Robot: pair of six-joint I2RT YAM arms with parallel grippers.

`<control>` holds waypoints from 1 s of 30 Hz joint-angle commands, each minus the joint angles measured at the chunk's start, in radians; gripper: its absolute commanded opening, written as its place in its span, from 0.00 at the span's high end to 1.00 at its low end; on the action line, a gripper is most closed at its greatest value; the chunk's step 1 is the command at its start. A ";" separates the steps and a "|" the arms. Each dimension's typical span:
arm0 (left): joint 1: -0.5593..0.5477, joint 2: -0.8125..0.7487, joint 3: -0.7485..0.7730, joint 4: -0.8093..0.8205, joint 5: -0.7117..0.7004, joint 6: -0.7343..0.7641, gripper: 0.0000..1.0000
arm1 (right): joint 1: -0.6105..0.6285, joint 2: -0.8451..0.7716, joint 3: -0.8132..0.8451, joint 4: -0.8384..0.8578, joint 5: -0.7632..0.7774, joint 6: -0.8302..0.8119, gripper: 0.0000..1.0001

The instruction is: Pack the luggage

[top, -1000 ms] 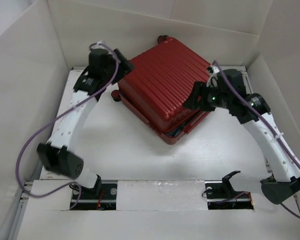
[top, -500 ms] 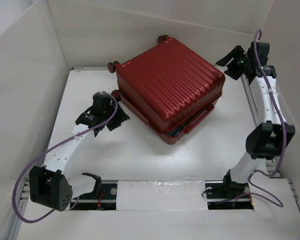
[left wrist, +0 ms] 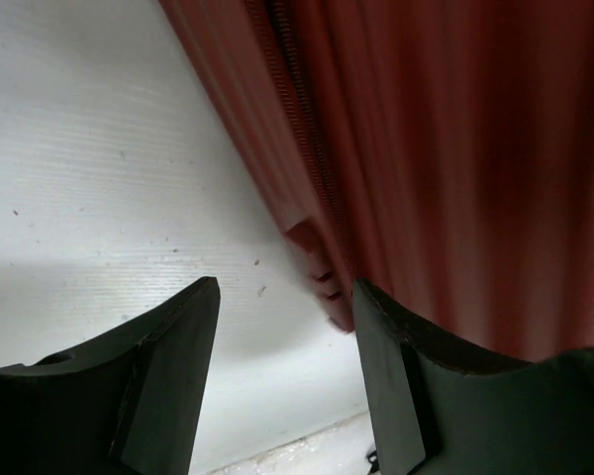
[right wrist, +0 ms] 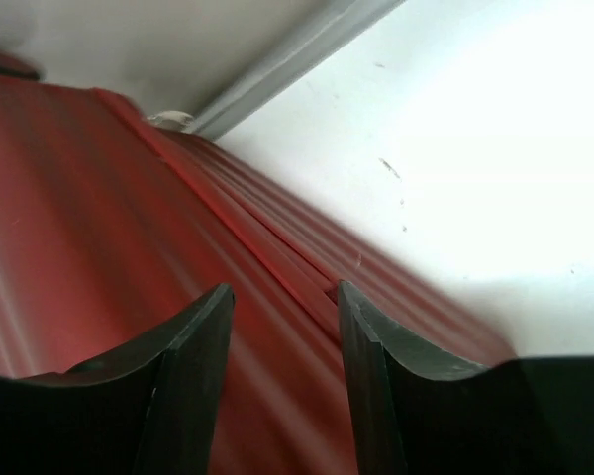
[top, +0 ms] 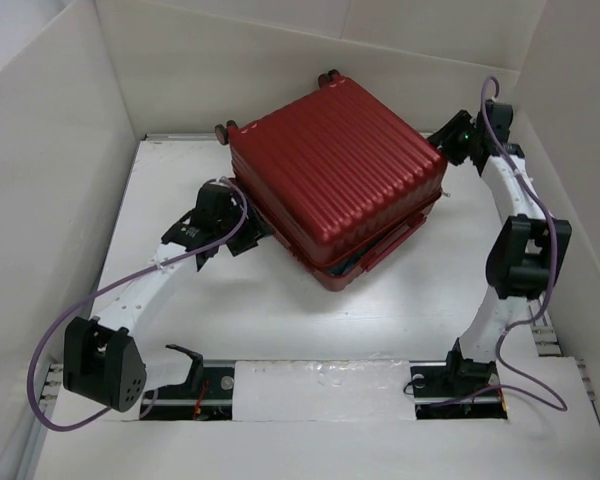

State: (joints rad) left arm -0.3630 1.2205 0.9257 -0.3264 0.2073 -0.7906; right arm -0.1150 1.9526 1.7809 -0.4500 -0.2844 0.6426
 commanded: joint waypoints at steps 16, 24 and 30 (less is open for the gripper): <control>0.047 -0.083 0.432 -0.183 -0.298 0.137 0.34 | 0.252 -0.750 -0.503 -0.263 -0.009 -0.127 0.47; 0.065 -0.044 0.490 -0.005 0.046 0.084 0.62 | 0.366 -0.966 -0.388 -0.273 0.152 -0.127 0.75; 0.252 -0.070 0.131 0.517 0.489 -0.136 1.00 | 0.494 -1.127 -0.517 -0.345 0.460 -0.118 1.00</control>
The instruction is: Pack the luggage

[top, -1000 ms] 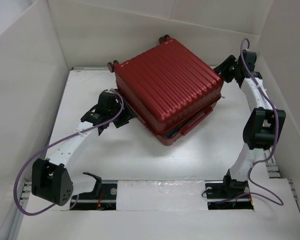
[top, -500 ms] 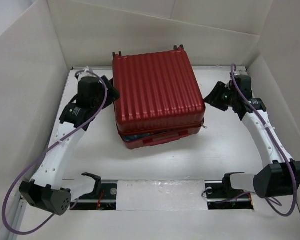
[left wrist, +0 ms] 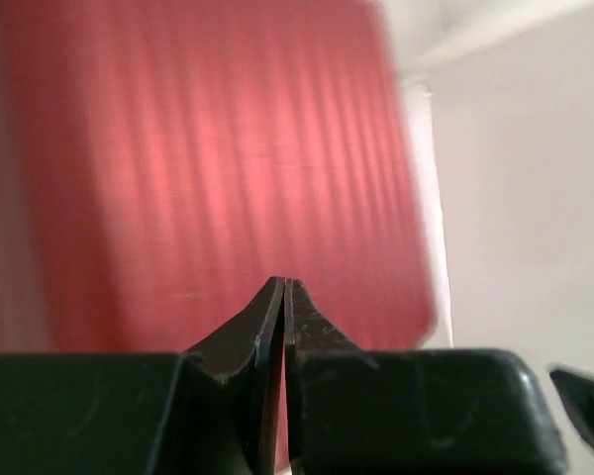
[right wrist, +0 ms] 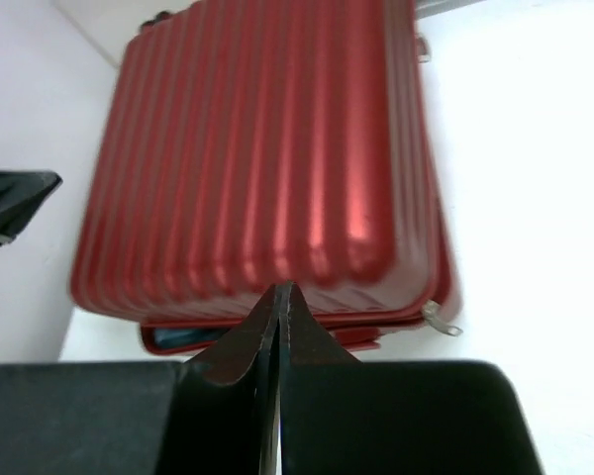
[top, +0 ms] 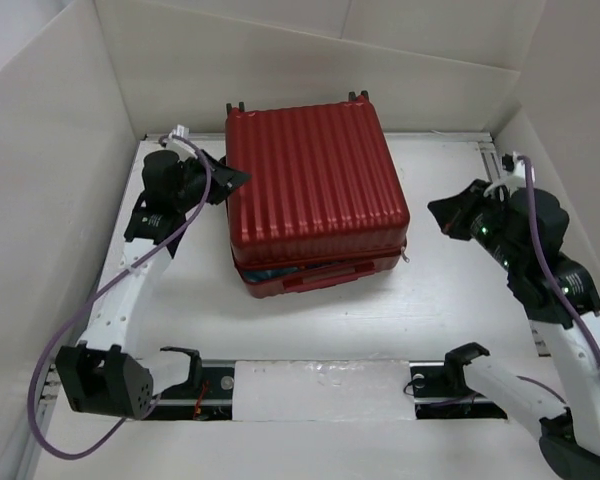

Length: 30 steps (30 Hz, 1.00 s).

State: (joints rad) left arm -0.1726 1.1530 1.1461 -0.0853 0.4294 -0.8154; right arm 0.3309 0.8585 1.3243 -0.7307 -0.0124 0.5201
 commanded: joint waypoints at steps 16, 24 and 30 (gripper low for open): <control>-0.146 -0.254 -0.204 -0.453 -0.390 0.147 0.98 | 0.077 -0.049 -0.304 -0.133 0.195 0.067 0.63; -0.146 -0.276 -0.293 -0.398 -0.224 0.137 0.77 | 0.077 0.082 -0.345 -0.021 0.060 -0.025 0.33; -0.146 -0.276 -0.338 -0.425 -0.221 0.159 0.79 | 0.051 0.104 -0.385 0.010 0.069 -0.009 0.51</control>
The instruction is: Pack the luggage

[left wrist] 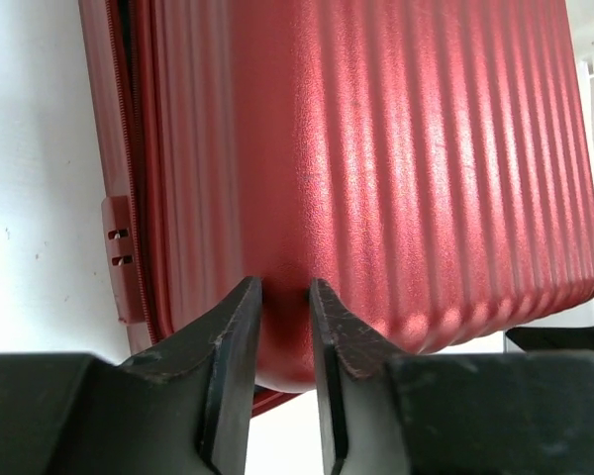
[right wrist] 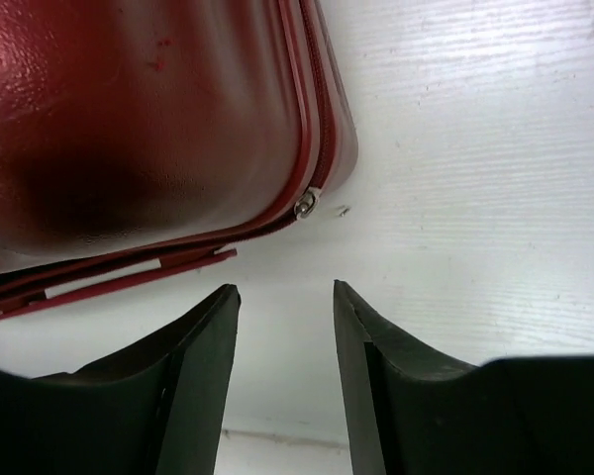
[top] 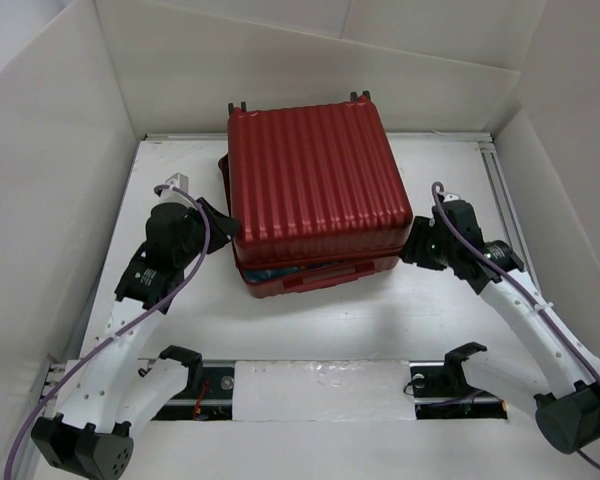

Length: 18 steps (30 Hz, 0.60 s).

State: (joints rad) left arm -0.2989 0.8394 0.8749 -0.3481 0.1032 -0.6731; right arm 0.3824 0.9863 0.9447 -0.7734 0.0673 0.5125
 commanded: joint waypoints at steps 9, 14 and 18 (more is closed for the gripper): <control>-0.042 -0.040 -0.134 -0.231 0.093 0.006 0.87 | -0.016 -0.054 -0.002 0.083 0.035 0.064 0.62; -0.042 -0.091 -0.076 -0.385 -0.118 0.006 0.97 | -0.049 -0.254 0.012 0.200 0.077 0.075 0.61; -0.042 -0.111 -0.108 -0.400 -0.102 -0.022 0.99 | -0.198 -0.114 0.121 0.174 -0.001 0.075 0.70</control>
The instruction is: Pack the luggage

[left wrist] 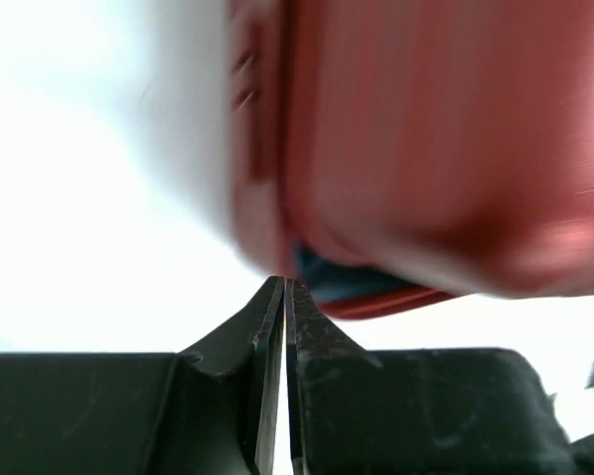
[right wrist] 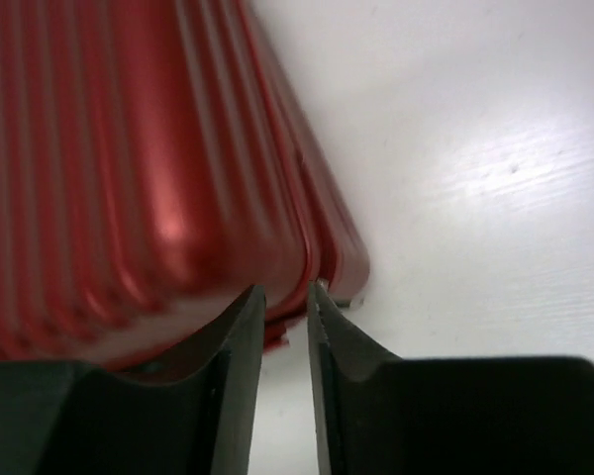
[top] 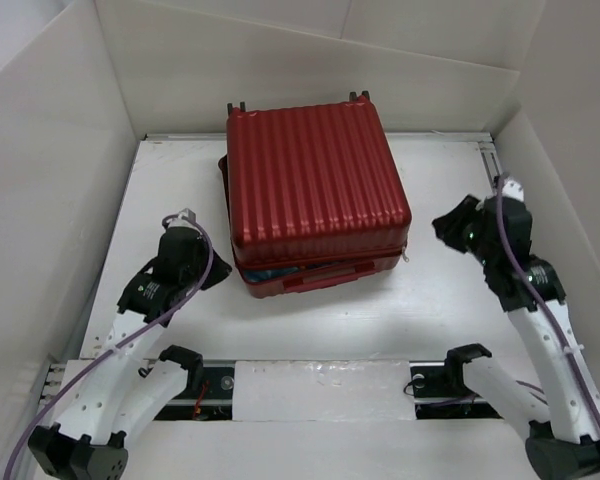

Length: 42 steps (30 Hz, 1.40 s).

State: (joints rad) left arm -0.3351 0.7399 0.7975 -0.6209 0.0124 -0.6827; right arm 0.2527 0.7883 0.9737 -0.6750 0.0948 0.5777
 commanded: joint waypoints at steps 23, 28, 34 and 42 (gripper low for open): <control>-0.025 0.182 -0.178 0.290 0.224 -0.084 0.83 | 0.240 0.574 0.170 0.335 -0.203 0.174 0.79; -0.025 0.182 -0.115 0.291 0.213 -0.094 0.83 | 0.205 0.487 0.211 0.235 -0.097 0.126 0.67; -0.025 0.023 -0.074 0.149 0.091 -0.094 0.80 | 0.214 0.215 0.018 0.131 -0.015 0.217 0.45; -0.025 0.047 -0.014 0.067 0.064 -0.094 0.70 | 0.272 0.015 -0.187 0.032 -0.084 0.220 0.62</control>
State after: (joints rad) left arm -0.3580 0.7704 0.7609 -0.5125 0.0910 -0.7963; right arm 0.4911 0.7906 0.8047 -0.6094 0.0608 0.7994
